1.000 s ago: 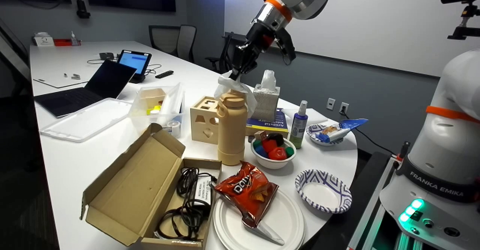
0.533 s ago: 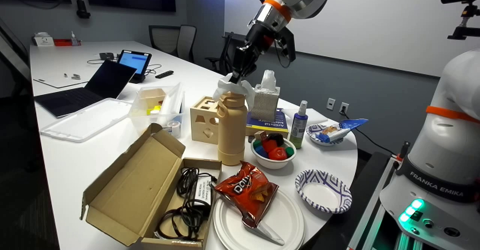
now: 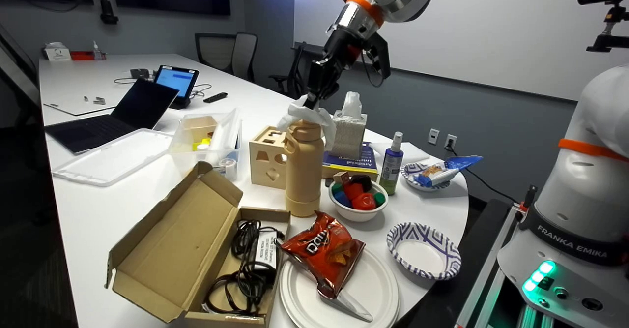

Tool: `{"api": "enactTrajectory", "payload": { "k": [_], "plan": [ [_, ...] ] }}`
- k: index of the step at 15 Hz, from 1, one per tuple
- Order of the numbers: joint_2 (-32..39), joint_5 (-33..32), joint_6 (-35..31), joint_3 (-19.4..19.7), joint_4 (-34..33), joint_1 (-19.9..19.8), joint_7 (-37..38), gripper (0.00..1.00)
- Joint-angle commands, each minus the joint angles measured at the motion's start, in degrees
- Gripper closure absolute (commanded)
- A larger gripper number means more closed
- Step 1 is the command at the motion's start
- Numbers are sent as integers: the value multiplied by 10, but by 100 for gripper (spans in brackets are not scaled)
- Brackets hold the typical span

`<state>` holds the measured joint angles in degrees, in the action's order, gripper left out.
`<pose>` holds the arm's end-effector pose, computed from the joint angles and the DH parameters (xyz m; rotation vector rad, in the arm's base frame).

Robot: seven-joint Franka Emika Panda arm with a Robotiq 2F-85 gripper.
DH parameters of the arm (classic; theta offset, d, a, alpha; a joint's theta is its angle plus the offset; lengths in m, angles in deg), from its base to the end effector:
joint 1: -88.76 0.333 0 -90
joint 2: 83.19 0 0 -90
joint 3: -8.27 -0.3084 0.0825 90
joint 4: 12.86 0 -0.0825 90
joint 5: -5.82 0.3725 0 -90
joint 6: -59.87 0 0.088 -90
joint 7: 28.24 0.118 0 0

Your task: Pick up the napkin and wipe the bottle

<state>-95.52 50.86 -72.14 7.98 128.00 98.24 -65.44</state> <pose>0.4477 0.0978 0.3785 -2.5397 -0.3784 -0.2593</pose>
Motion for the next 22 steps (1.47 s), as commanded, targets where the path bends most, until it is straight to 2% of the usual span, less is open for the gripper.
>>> {"api": "enactTrajectory", "payload": {
  "k": [1,10,12,18,22],
  "plan": [
    [-26,-34,2,-9,21,-17,43,100],
    [-50,-128,38,2,32,-29,133,100],
    [-54,-139,29,3,35,-31,146,100],
    [-37,-123,-19,6,32,-20,126,100],
    [-22,-101,-20,9,24,-10,104,100]
  ]
}}
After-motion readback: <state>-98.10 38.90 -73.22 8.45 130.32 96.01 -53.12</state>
